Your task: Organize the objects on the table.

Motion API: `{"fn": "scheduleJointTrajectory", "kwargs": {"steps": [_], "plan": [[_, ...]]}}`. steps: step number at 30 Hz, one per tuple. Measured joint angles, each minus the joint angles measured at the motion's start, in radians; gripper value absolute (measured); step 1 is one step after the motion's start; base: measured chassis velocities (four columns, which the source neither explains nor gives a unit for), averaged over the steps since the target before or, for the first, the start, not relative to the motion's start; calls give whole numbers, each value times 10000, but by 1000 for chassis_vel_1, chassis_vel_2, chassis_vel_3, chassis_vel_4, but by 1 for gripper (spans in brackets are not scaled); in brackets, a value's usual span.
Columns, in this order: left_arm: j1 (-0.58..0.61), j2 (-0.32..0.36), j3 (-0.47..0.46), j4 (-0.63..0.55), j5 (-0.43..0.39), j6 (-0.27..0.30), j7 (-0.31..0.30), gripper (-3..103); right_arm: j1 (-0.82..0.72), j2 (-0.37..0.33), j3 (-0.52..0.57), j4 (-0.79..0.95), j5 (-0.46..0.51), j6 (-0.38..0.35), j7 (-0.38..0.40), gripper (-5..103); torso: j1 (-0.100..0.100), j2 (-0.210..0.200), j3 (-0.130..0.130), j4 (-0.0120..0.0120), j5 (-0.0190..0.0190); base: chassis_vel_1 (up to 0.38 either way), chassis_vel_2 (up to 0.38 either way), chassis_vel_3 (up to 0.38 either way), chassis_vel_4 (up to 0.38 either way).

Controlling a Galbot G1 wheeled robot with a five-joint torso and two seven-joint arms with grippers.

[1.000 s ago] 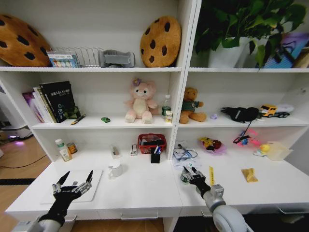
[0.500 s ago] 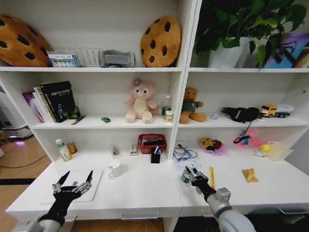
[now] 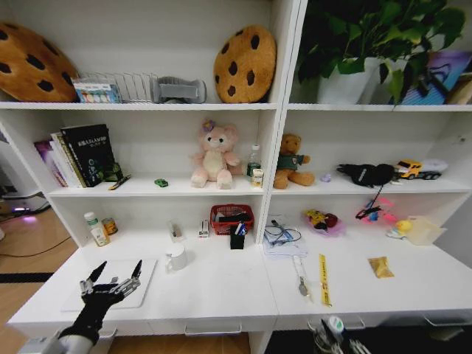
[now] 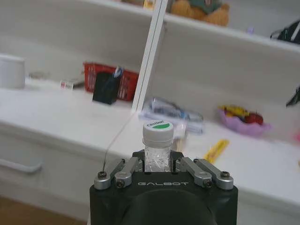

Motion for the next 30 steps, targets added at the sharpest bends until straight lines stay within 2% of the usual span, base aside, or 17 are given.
{"fn": "scheduleJointTrajectory", "kwargs": {"steps": [1,4,7,10,11,13,16,19,21,23,25,27,30], "plan": [[0,0,0,0,0,0,0,100,0,0,0,0,0,0,0,25,0,0,0,0,0,0,0,0,0],[0,0,0,0,0,0,-1,100,1244,395,-463,-2479,-569,182,167,25,-1,0,0,-5,3,0,0,0,0],[0,0,0,0,0,0,2,100,1795,486,-459,-3104,-751,184,167,25,-1,1,0,-5,6,0,0,0,0],[0,-1,0,0,0,0,0,100,3929,530,-451,-5656,-986,-31,-185,25,1,-1,1,2,3,0,0,0,0],[0,-1,0,0,0,0,0,100,3929,530,-451,-5656,-986,-31,-185,25,1,-1,1,2,3,0,0,0,0],[-1,1,0,0,0,0,1,100,5578,530,-556,-7595,-1143,-10,-436,25,2,-3,2,2,10,0,0,0,0],[-1,0,0,0,0,0,0,100,6382,566,-595,-8610,-1235,-18,-576,25,2,-3,3,5,5,0,0,0,0],[0,0,0,0,0,0,0,100,8192,787,-580,-10666,-1830,-11,-735,25,2,-3,3,-5,4,0,0,0,0],[0,0,1,0,0,0,0,100,8496,825,-563,-10938,-2002,-1,-738,25,3,-3,3,-4,2,0,0,0,0],[0,0,0,-1,0,0,-1,100,9608,976,-505,-11866,-2361,27,-738,25,2,-3,3,8,4,0,0,0,0],[0,0,0,0,0,-1,-1,100,9728,993,-501,-11979,-2370,26,-738,25,3,-3,2,9,5,0,0,0,0],[0,0,0,0,-1,0,-4,100,10474,1131,-423,-12706,-2384,-79,-738,25,3,-3,3,-2,0,0,0,0,0],[0,0,0,-1,0,0,-4,100,10630,1173,-389,-12873,-2378,-149,-743,25,3,-3,3,-3,1,0,0,0,0]]}}
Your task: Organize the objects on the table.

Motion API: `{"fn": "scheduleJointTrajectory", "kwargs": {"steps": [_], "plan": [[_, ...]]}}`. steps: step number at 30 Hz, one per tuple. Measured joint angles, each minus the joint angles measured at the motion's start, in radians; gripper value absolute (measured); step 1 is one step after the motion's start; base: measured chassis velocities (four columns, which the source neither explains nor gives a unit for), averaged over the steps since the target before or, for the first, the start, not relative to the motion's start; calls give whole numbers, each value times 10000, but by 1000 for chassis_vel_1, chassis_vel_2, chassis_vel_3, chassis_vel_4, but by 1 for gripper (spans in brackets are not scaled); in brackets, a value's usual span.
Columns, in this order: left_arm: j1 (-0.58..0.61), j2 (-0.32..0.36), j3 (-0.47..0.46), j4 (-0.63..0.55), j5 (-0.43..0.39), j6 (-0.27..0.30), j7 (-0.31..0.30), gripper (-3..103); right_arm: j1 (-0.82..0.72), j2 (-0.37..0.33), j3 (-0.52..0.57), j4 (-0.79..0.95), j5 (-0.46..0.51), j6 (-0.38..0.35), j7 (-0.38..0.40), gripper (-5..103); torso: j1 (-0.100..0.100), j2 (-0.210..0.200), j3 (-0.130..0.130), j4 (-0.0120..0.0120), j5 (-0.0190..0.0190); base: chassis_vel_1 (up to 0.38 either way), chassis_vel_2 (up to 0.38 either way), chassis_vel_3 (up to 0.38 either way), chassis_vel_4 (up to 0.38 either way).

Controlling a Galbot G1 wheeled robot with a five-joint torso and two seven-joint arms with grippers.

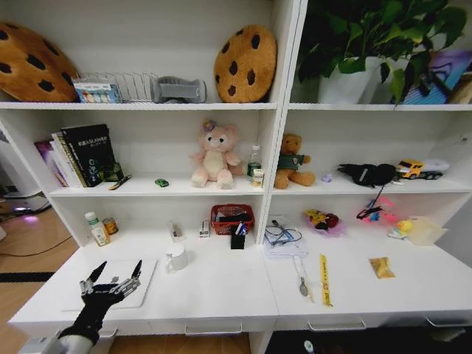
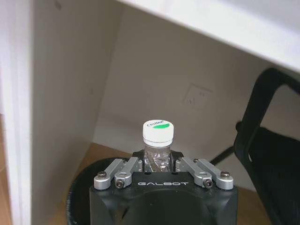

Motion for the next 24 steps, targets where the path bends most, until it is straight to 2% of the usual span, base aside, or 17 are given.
{"fn": "scheduleJointTrajectory", "kwargs": {"steps": [5,19,21,23,24], "plan": [[0,0,0,1,0,0,0,100,846,129,74,-1270,-35,93,41,25,0,0,0,0,0,0,0,0,0],[0,0,0,1,0,0,1,100,2083,131,70,-2617,-167,242,308,25,0,1,-1,2,0,0,0,0,0],[0,0,0,1,0,0,1,100,2420,172,73,-2947,-10,52,436,35,0,0,-1,4,0,0,0,0,0],[0,0,0,0,0,0,1,100,2571,198,60,-3052,33,-38,416,35,0,0,-1,-1,0,0,0,0,0],[0,0,0,0,0,0,1,100,2755,235,60,-3150,26,-64,422,45,0,1,-1,2,0,0,0,0,0]]}}
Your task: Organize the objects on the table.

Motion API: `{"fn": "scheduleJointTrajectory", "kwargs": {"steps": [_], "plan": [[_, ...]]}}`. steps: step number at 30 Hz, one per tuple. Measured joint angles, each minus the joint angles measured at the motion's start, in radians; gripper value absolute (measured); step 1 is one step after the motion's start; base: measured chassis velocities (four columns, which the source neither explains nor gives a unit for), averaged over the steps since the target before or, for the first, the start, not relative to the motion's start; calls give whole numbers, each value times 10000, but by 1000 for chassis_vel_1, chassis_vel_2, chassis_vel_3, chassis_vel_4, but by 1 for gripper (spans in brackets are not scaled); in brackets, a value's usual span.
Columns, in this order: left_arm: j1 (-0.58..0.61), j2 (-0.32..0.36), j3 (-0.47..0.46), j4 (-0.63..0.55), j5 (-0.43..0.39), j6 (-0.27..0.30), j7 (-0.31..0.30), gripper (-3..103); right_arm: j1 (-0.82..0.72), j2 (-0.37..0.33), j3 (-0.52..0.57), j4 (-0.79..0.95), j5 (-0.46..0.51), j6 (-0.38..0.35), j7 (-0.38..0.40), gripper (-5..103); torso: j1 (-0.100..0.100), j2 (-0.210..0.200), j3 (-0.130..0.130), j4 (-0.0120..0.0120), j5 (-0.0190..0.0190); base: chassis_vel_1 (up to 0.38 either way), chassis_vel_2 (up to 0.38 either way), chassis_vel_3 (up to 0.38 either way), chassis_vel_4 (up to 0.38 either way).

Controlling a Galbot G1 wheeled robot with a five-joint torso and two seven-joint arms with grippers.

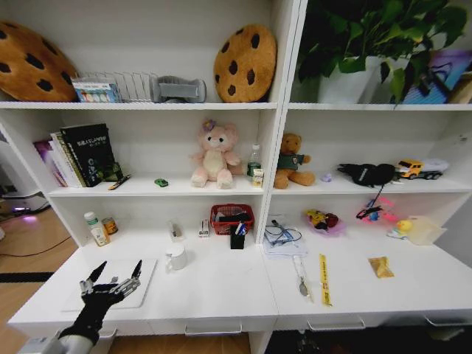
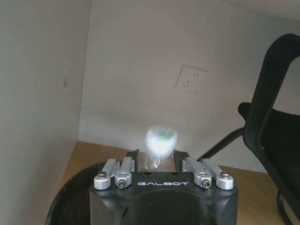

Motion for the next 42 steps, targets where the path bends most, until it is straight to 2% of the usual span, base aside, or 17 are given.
{"fn": "scheduleJointTrajectory", "kwargs": {"steps": [1,9,10,11,15,17,21,24,26,27,29,32,33,35,37,41,42], "plan": [[0,0,0,0,0,0,0,100,0,0,0,0,0,0,0,45,0,0,0,0,0,0,0,0,0],[0,0,0,0,0,0,0,100,-341,91,-59,485,-188,-410,3,78,-1,0,0,3,0,0,0,0,0],[0,0,0,0,0,0,1,100,-475,75,-60,565,-225,-500,-45,78,-1,0,0,1,1,0,0,0,0],[0,1,0,0,0,0,1,100,-832,25,-37,793,-259,-738,-120,89,-1,0,0,-5,1,0,0,0,0],[0,0,0,0,0,0,4,100,-1369,-27,-23,1212,157,-1345,-178,94,-2,1,-1,0,-2,0,0,0,0],[0,0,0,0,0,0,4,100,-2172,-129,-97,1824,1270,-2047,-405,99,-3,1,-1,-3,1,0,0,0,0],[0,0,0,0,0,0,3,100,-3359,-364,-216,2886,2250,-2393,-992,100,-3,2,-2,0,1,0,0,0,0],[0,-1,0,0,0,0,6,100,-3816,-428,-255,3349,2595,-2614,-1083,100,-3,1,-2,1,1,0,0,0,0],[0,0,0,0,0,0,3,100,-5048,-532,-316,4715,3269,-2895,-991,100,-3,2,-1,0,3,0,0,0,0],[0,0,0,0,0,0,3,100,-5048,-532,-316,4715,3269,-2895,-991,100,-3,2,-1,0,3,0,0,0,0],[0,0,0,0,-1,0,6,100,-6132,-549,-227,6246,3417,-2557,-524,100,-3,2,-2,-8,2,0,0,0,0],[0,0,0,0,0,0,6,100,-6833,-606,-131,7563,3506,-2278,-420,100,-3,2,-2,2,2,0,0,0,0],[1,0,0,0,0,0,0,100,-7538,-655,-7,8779,3584,-1961,-406,100,-4,2,-2,7,-3,0,0,0,0],[1,0,0,1,0,0,2,100,-7918,-678,70,9445,3599,-1682,-456,100,-3,2,-2,-1,2,0,0,0,0],[0,0,0,0,0,0,3,100,-9263,-808,471,12099,3657,-541,-740,100,-3,2,-2,3,-4,0,0,0,0],[0,0,0,0,0,0,3,100,-10067,-910,733,13588,3886,-97,-781,100,-2,2,-1,-1,-3,0,0,0,0],[0,0,0,0,0,0,4,100,-10508,-934,1191,14829,3903,330,-790,100,-3,2,-1,-1,0,0,0,0,0]]}}
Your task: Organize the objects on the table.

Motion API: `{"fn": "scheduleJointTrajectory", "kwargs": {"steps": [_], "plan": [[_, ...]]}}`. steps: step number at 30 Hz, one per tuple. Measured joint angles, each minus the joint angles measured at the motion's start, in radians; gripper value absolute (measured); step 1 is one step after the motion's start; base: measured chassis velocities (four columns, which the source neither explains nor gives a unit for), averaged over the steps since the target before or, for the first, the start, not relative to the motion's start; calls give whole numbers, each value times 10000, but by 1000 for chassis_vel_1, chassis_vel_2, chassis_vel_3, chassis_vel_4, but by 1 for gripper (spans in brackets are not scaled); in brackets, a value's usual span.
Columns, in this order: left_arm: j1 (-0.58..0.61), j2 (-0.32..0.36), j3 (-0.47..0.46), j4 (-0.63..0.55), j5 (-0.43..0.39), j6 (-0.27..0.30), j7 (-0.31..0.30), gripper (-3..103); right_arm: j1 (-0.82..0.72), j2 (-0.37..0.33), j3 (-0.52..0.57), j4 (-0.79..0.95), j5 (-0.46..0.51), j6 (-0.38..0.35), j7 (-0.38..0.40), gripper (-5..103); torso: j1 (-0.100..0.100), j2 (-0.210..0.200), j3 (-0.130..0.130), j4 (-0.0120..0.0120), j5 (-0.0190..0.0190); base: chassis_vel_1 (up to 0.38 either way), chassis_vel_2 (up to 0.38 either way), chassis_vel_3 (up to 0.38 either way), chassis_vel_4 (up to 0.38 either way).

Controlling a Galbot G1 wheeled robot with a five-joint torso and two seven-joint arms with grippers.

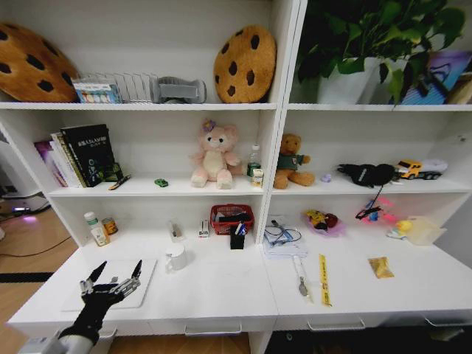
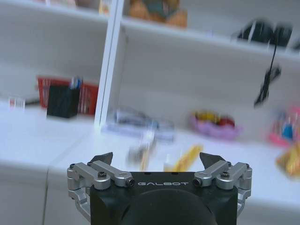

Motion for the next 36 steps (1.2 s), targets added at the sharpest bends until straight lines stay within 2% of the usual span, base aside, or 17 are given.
{"fn": "scheduleJointTrajectory", "kwargs": {"steps": [1,3,6,8,9,10,11,12,13,15,16,18,26,32,36], "plan": [[0,0,0,0,0,0,0,100,0,0,0,0,0,0,0,100,0,0,0,0,0,0,0,0,0],[0,0,0,0,0,0,0,100,-234,2,915,1689,-262,414,-28,100,1,0,0,2,0,0,0,0,0],[0,0,0,0,0,0,-1,100,-13,-10,1328,2342,-207,251,138,100,1,0,1,1,-5,0,0,0,0],[0,0,0,0,0,0,-1,100,1024,-19,1858,2900,24,-570,174,100,2,-1,0,-1,4,0,0,0,0],[0,0,0,0,0,0,-2,100,1695,-123,2020,3170,296,-1205,240,100,2,-1,1,4,4,0,0,0,0],[0,0,0,0,0,0,-2,100,1695,-123,2020,3170,296,-1205,240,100,2,-1,1,4,4,0,0,0,0],[0,0,0,0,0,0,-2,100,2092,-240,2073,3373,641,-1773,317,100,2,-1,1,6,3,0,0,0,0],[0,0,0,0,0,0,-2,100,2580,-423,2068,3727,1366,-2698,427,100,3,-2,2,6,3,0,0,0,0],[0,0,0,0,0,0,-2,100,2580,-423,2068,3727,1366,-2698,427,100,3,-2,2,6,3,0,0,0,0],[0,-1,0,0,0,0,-2,100,2998,-700,1842,4098,2452,-3823,557,100,4,-2,2,2,1,0,0,0,0],[0,-1,0,0,0,0,-2,100,2998,-700,1842,4098,2452,-3823,557,100,4,-2,2,2,1,0,0,0,0],[0,0,0,0,0,0,-2,100,3145,-798,1640,4102,2916,-4368,546,100,3,-2,2,1,2,0,0,0,0],[0,0,0,0,0,0,-2,100,3300,-824,1498,3973,3452,-5042,506,100,3,-2,2,0,0,0,0,0,0],[0,0,0,0,0,0,-2,100,3400,-871,1470,4104,3493,-5185,499,100,3,-1,1,4,-2,-72,-48,69,56],[0,0,0,0,0,0,-2,100,3476,-868,1368,4157,3487,-5274,511,100,4,-3,1,-1,2,-153,-138,153,149]]}}
